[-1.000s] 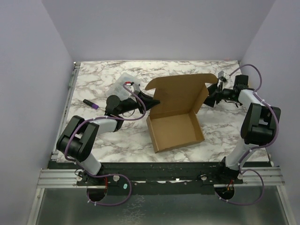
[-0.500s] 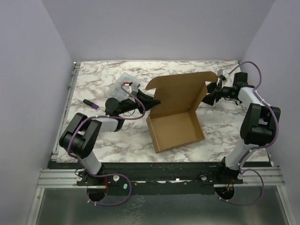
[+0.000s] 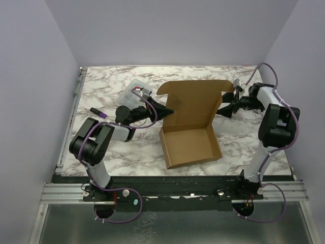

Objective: Fold the paper box
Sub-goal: Adjust the paper box at the center of the board.

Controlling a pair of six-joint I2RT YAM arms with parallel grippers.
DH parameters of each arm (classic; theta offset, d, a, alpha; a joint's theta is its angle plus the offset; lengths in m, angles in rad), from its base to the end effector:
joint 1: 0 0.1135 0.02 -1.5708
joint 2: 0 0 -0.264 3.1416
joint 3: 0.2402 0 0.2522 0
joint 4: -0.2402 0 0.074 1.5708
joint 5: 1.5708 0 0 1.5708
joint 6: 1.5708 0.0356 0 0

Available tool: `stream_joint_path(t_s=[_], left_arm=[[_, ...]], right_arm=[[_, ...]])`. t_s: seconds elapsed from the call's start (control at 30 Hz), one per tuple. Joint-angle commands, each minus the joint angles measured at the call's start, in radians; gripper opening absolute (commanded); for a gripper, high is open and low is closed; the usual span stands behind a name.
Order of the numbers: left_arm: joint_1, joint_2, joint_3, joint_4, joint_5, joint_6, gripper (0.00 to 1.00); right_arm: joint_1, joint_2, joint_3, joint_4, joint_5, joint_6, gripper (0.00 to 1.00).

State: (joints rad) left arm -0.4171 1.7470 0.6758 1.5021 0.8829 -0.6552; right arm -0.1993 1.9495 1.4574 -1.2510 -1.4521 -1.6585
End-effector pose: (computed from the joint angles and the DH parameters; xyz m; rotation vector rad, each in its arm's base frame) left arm 0.2851 -0.1564 0.2275 0.7123 1.2548 -1.3975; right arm 0.3485 -0.0343 0.2189 -1.1022 1.4407 1.0865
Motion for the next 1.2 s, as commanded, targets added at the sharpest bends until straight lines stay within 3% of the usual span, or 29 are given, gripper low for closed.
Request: stream_joint_path(t_s=[0.0,0.23,0.57,1.17], left_arm=[[-0.039,0.019,0.023,0.248,0.026,-0.029,0.00],[-0.053,0.019,0.019,0.249,0.015,-0.024,0.00],[-0.052,0.039,0.022,0.249,0.008,-0.012,0.00],[-0.052,0.029,0.009,0.248,0.003,0.002,0.00]], right_arm=[[0.076,-0.014,0.016,-0.175,-0.200,-0.049,0.74],[0.080,-0.018,0.009,-0.151,-0.135,-0.002,0.74],[0.080,-0.134,-0.107,0.223,-0.055,0.347,0.75],[0.080,-0.138,-0.129,0.177,-0.061,0.304,0.75]])
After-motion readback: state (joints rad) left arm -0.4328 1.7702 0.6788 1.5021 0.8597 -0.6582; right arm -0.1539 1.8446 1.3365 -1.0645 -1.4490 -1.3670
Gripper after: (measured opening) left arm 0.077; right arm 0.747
